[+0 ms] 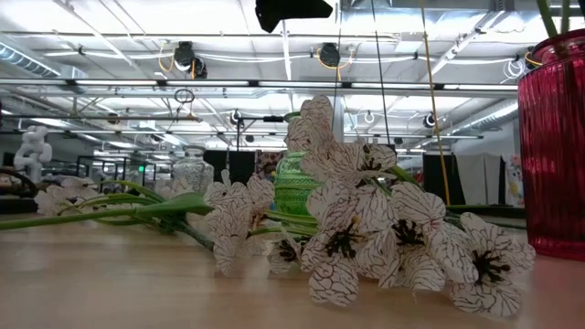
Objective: Sort flowers into vase by color
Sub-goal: Put the bottom white tulip into the red vase, then put the top left yellow tulip into the green vase
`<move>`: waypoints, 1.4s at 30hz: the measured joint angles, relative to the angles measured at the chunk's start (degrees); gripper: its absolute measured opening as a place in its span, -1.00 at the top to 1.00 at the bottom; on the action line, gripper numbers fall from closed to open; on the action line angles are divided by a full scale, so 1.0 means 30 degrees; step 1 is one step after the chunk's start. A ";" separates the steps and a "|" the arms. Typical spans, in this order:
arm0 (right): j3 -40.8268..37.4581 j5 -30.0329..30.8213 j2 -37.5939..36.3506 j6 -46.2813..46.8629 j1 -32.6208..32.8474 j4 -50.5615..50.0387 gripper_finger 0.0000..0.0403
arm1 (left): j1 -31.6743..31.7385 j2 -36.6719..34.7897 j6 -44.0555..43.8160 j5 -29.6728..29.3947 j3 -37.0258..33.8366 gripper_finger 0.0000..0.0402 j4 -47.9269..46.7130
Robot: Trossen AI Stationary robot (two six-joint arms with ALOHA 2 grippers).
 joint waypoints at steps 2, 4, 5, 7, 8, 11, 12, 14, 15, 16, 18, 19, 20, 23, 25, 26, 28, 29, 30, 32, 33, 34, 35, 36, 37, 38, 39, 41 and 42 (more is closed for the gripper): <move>0.0000 0.0000 -0.0213 -0.0144 0.0155 0.0319 0.44 | 0.0000 0.0000 0.0000 0.0000 0.0000 -0.19 -0.0001; 0.0000 0.0012 -0.0456 -0.0698 0.0442 0.0738 0.32 | 0.0000 0.0000 0.0000 0.0000 0.0000 -0.19 -0.0008; 0.0000 0.0042 -0.0584 -0.0916 0.0590 0.0798 0.26 | 0.0000 0.0000 0.0000 0.0000 0.0000 -0.19 -0.0008; 0.0000 0.0087 -0.0823 -0.1212 0.0900 0.0793 0.13 | -0.0005 0.0000 0.0000 0.0000 0.0000 -0.19 -0.0008; 0.0000 0.0087 -0.0949 -0.1397 0.1079 0.0793 0.07 | 0.0000 0.0000 0.0000 0.0000 0.0000 -0.19 -0.0008; 0.0000 0.0133 -0.1381 -0.1850 0.1555 0.0801 -0.09 | 0.0000 0.0000 0.0000 0.0000 0.0000 -0.19 -0.0002; 0.0000 0.0188 -0.1536 -0.1984 0.1696 0.0781 -0.13 | 0.0000 0.0000 0.0000 0.0000 0.0000 -0.19 -0.0008; 0.0000 0.0585 -0.1880 -0.2219 0.2017 0.0789 -0.20 | -0.0002 0.0000 0.0000 0.0000 0.0000 -0.19 -0.0006; 0.0000 0.0874 -0.2056 -0.2407 0.2182 0.0809 -0.22 | -0.0002 0.0000 0.0000 0.0000 0.0000 -0.19 -0.0008; 0.0000 0.1246 -0.2210 -0.2603 0.2358 0.0800 -0.23 | 0.0000 0.0000 0.0000 0.0000 0.0000 -0.19 -0.0005; 0.0000 0.2161 -0.2529 -0.3037 0.2768 0.0788 -0.25 | 0.0000 0.0000 0.0000 0.0000 0.0000 -0.19 -0.0008; 0.0000 0.2588 -0.2675 -0.3352 0.2971 0.0802 -0.25 | -0.0005 0.0000 0.0000 0.0000 0.0000 -0.19 -0.0008; 0.0000 0.3138 -0.2795 -0.3770 0.3195 0.0813 -0.25 | 0.0000 0.0000 0.0000 0.0000 0.0000 -0.19 -0.0008; -0.0005 0.4587 -0.3118 -0.5205 0.3885 0.0764 -0.25 | 0.0000 0.0000 0.0000 0.0000 0.0000 -0.19 -0.0008; -0.0006 0.4597 -0.3507 -0.5928 0.4064 0.0792 -0.25 | 0.0000 0.0000 0.0000 0.0000 0.0000 -0.19 -0.0006; -0.0002 0.4599 -0.3741 -0.6018 0.4061 0.0809 -0.25 | 0.0000 0.0000 0.0000 0.0000 0.0000 -0.19 -0.0004; 0.0000 0.4663 -0.4114 -0.6154 0.4031 0.0844 -0.25 | -0.0002 0.0000 0.0000 0.0000 0.0000 -0.19 -0.0008; 0.0000 0.4670 -0.4228 -0.6348 0.4019 0.0841 -0.25 | 0.0000 0.0000 0.0000 0.0000 0.0000 -0.19 -0.0001; -0.0004 0.4648 -0.4326 -0.6614 0.4025 0.0907 -0.25 | 0.0000 0.0000 0.0000 0.0000 0.0000 -0.19 -0.0001; -0.0006 0.4649 -0.4617 -0.7393 0.4032 0.1389 -0.25 | -0.0003 0.0000 0.0000 0.0000 0.0000 -0.19 -0.0001; 0.0000 0.4663 -0.4745 -0.7935 0.4000 0.1790 -0.25 | 0.0000 0.0000 0.0000 0.0000 0.0000 -0.19 -0.0001; -0.0002 0.4655 -0.4856 -0.8507 0.3957 0.2220 -0.25 | 0.0000 0.0000 0.0000 0.0000 0.0000 -0.19 -0.0001; -0.0007 0.4615 -0.4959 -0.9189 0.3881 0.2687 -0.25 | 0.0000 0.0000 0.0000 0.0000 0.0000 -0.19 -0.0001; -0.0006 0.4594 -0.5057 -0.9946 0.3842 0.3279 -0.25 | 0.0000 0.0000 0.0000 0.0000 0.0000 -0.19 -0.0001; -0.0002 0.4540 -0.5180 -1.0854 0.3787 0.3975 -0.25 | 0.0000 0.0000 0.0000 0.0000 0.0000 -0.19 -0.0001; -0.0005 0.4502 -0.5305 -1.1797 0.3741 0.4718 -0.25 | 0.0000 0.0000 0.0000 0.0000 0.0000 -0.19 -0.0001; -0.0005 0.4382 -0.5430 -1.2853 0.3731 0.5474 -0.25 | -0.0004 0.0000 0.0000 0.0000 0.0000 -0.19 -0.0001; 0.0000 0.3572 -0.5736 -1.5238 0.3689 0.7076 -0.25 | 0.0000 0.0000 -0.0007 0.0000 0.0000 -0.19 -0.0001; -0.0007 0.3073 -0.5928 -1.6582 0.3662 0.8062 -0.25 | 0.0000 0.0000 -0.0007 0.0000 0.0000 -0.19 -0.0001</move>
